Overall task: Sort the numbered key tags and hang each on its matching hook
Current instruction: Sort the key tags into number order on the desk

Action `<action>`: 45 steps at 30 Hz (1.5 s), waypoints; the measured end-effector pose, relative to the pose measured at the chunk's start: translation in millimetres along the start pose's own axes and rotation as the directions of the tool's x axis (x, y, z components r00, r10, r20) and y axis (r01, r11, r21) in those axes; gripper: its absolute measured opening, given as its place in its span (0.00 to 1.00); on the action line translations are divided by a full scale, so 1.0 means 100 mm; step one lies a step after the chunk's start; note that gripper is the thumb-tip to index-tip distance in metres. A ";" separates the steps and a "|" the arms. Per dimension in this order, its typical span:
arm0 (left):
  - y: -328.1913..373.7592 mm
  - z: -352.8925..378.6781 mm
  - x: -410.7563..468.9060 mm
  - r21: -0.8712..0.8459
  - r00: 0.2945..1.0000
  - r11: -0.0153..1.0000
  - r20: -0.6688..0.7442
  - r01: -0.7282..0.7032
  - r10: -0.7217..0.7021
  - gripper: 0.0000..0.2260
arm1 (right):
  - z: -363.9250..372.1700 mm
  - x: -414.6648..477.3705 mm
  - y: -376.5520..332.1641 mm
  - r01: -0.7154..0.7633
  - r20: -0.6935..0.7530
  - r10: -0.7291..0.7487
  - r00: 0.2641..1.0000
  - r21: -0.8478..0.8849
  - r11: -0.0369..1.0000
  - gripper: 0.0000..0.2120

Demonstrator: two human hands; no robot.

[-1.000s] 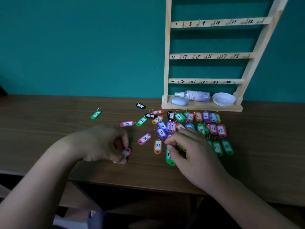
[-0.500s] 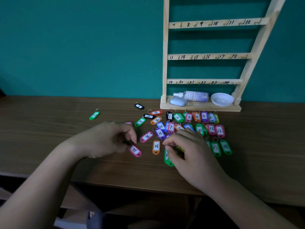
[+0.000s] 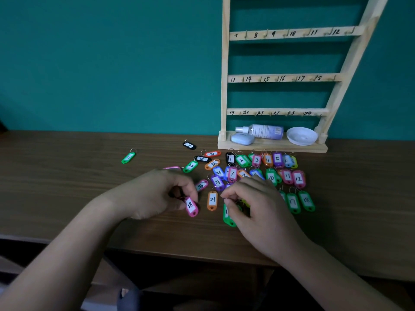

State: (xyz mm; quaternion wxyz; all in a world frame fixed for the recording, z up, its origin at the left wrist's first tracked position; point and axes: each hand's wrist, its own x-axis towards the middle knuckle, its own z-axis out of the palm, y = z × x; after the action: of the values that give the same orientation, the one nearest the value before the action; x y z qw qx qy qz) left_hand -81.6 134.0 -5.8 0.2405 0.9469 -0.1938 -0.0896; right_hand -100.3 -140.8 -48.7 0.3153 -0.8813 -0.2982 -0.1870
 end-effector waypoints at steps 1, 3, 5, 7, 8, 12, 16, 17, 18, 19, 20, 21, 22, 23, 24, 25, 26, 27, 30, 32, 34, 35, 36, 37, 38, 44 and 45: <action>0.00 0.01 0.01 0.006 1.000 1.000 -0.008 -0.011 0.011 0.12 | 0.00 0.00 0.00 0.000 -0.002 0.000 1.000 -0.001 1.000 0.03; 0.00 0.01 0.01 0.016 0.999 1.000 -0.024 -0.022 0.023 0.09 | 0.00 0.00 0.01 -0.001 -0.005 0.001 1.000 0.002 1.000 0.04; 0.01 0.02 0.01 -0.011 0.999 1.000 -0.036 -0.023 0.023 0.08 | 0.00 0.00 0.01 -0.002 -0.004 0.002 1.000 0.009 1.000 0.04; 0.04 0.01 0.01 -0.075 0.998 0.997 -0.050 -0.036 0.032 0.07 | 0.01 0.00 0.01 0.006 -0.012 -0.005 1.000 0.020 1.000 0.04; 0.06 0.01 0.01 -0.106 0.998 0.993 -0.052 -0.046 0.040 0.08 | 0.02 0.00 0.01 0.009 -0.021 -0.009 1.000 0.033 0.999 0.03; 0.20 0.04 0.04 -0.240 0.991 0.962 -0.051 -0.129 0.120 0.04 | 0.01 -0.01 -0.01 -0.004 -0.045 0.010 0.999 0.142 0.990 0.08; 0.33 0.14 0.10 -0.414 0.980 0.890 -0.124 -0.193 0.155 0.05 | -0.01 -0.01 -0.02 -0.054 -0.051 0.068 0.996 0.234 0.971 0.09; 0.35 0.16 0.12 -0.426 0.979 0.884 -0.155 -0.190 0.136 0.07 | -0.01 -0.01 -0.01 -0.071 -0.052 0.086 0.995 0.243 0.967 0.09; 0.36 0.18 0.14 -0.439 0.977 0.880 -0.184 -0.180 0.108 0.09 | -0.01 0.00 0.00 -0.087 -0.049 0.102 0.994 0.253 0.964 0.10; 0.36 0.19 0.16 -0.447 0.974 0.878 -0.211 -0.171 0.082 0.11 | -0.02 0.00 0.00 -0.099 -0.041 0.114 0.993 0.267 0.959 0.10; 0.37 0.20 0.17 -0.450 0.970 0.877 -0.235 -0.169 0.066 0.12 | -0.02 0.00 0.00 -0.108 -0.033 0.122 0.992 0.286 0.952 0.10; 0.37 0.21 0.18 -0.453 0.965 0.874 -0.256 -0.173 0.058 0.12 | -0.03 0.00 0.00 -0.116 -0.024 0.129 0.991 0.304 0.945 0.10; 0.38 0.21 0.19 -0.464 0.962 0.867 -0.269 -0.179 0.054 0.11 | -0.03 0.00 0.00 -0.122 -0.017 0.134 0.991 0.316 0.941 0.10; 0.38 0.20 0.20 -0.483 0.960 0.856 -0.277 -0.184 0.050 0.10 | -0.03 0.01 -0.01 -0.126 -0.015 0.138 0.990 0.321 0.939 0.11; 0.39 0.20 0.21 -0.505 0.959 0.843 -0.280 -0.186 0.044 0.10 | -0.03 0.01 -0.01 -0.127 -0.019 0.140 0.990 0.320 0.939 0.12; 0.40 0.19 0.22 -0.527 0.959 0.829 -0.282 -0.185 0.035 0.09 | -0.04 0.01 -0.01 -0.127 -0.027 0.143 0.989 0.319 0.939 0.12; 0.40 0.18 0.23 -0.546 0.958 0.818 -0.284 -0.181 0.022 0.09 | -0.04 0.01 0.00 -0.129 -0.034 0.147 0.988 0.317 0.940 0.13; 0.40 0.18 0.24 -0.556 0.955 0.813 -0.295 -0.173 0.002 0.07 | -0.04 0.01 0.01 -0.137 -0.040 0.157 0.987 0.316 0.939 0.13; 0.33 0.17 0.32 -0.485 0.912 0.864 -0.402 -0.138 -0.080 0.02 | -0.05 0.00 0.04 -0.179 -0.061 0.209 0.976 0.322 0.930 0.15; 0.27 0.19 0.37 -0.319 0.872 0.946 -0.477 -0.053 -0.112 0.06 | -0.05 0.01 0.06 -0.201 -0.086 0.241 0.967 0.326 0.924 0.15; 0.24 0.21 0.39 -0.164 0.876 0.986 -0.470 0.033 -0.107 0.07 | -0.06 0.02 0.07 -0.229 -0.091 0.276 0.957 0.349 0.909 0.15; 0.23 0.23 0.40 -0.121 0.891 0.992 -0.444 0.047 -0.096 0.07 | -0.06 0.02 0.07 -0.245 -0.083 0.296 0.952 0.372 0.895 0.14; 0.21 0.25 0.41 -0.088 0.905 0.995 -0.419 0.046 -0.079 0.07 | -0.06 0.03 0.08 -0.261 -0.073 0.314 0.947 0.398 0.879 0.14; 0.20 0.27 0.42 -0.053 0.915 0.998 -0.400 0.040 -0.058 0.06 | -0.07 0.03 0.08 -0.272 -0.062 0.328 0.943 0.424 0.864 0.14; 0.20 0.28 0.42 -0.019 0.921 0.999 -0.388 0.032 -0.037 0.05 | -0.07 0.03 0.09 -0.280 -0.052 0.337 0.940 0.444 0.851 0.14; 0.13 0.27 0.41 0.002 0.937 0.997 -0.343 0.075 -0.070 0.08 | -0.12 0.04 0.10 -0.306 0.001 0.358 0.934 0.518 0.799 0.12; 0.12 0.27 0.41 -0.001 0.938 0.997 -0.337 0.083 -0.078 0.09 | -0.13 0.05 0.11 -0.305 -0.007 0.361 0.933 0.520 0.798 0.12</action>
State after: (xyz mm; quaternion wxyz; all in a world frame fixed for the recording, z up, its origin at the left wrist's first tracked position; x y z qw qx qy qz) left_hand -55.2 95.5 -26.4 0.2599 0.9570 -0.1115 0.0650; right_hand -91.5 -154.1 -41.5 0.5806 -0.7932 -0.1603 -0.0892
